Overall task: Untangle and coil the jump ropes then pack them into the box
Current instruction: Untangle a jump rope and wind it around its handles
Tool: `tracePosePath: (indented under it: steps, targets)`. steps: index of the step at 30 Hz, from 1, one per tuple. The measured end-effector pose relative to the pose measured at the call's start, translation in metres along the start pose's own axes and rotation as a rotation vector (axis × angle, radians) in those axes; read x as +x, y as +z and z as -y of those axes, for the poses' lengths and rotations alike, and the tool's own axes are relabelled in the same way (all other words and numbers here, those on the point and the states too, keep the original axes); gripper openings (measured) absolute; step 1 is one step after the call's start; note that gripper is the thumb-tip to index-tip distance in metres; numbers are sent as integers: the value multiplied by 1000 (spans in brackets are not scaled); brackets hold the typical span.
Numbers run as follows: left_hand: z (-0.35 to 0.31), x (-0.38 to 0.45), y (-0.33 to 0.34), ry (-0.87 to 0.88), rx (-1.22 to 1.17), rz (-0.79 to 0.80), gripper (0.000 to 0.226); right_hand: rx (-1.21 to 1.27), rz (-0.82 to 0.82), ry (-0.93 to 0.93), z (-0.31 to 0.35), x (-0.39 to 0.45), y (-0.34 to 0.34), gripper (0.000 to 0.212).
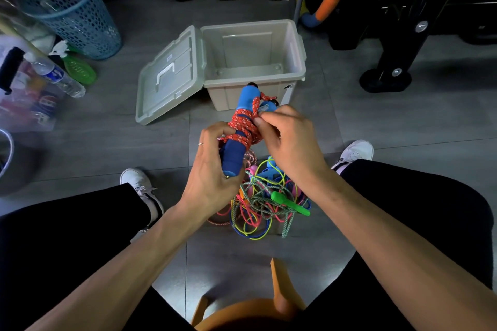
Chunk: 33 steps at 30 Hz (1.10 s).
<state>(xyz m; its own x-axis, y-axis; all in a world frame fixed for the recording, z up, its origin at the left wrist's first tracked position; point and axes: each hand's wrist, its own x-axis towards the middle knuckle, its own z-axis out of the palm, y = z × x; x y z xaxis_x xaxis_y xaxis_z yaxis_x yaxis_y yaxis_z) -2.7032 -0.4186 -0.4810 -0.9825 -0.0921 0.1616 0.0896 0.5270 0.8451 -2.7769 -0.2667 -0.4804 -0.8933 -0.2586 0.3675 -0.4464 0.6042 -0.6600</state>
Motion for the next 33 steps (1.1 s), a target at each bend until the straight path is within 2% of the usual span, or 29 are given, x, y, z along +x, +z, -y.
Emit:
tracePosePath:
  steps: [5, 8, 11, 19, 26, 33]
  targets:
    - [-6, -2, 6, -74, -76, 31, 64, 174, -47, 223, 3, 5, 0, 17]
    - [-10, -2, 6, -74, -91, 45, 64, 205, -23, 260, 6, 4, 0, 17]
    - [-16, -1, 4, -109, -202, 43, 64, 285, 1, 295, 11, 8, -7, 18]
    - [-26, 6, -4, -207, -598, 40, 29, 414, 33, 303, 17, 10, -19, 18]
    - [-21, 16, -2, -299, -511, -59, 27, 383, -71, 292, 16, 8, -16, 8]
    - [-28, 11, 4, -202, -310, -72, 36, 124, -126, 96, 15, 8, -17, 16]
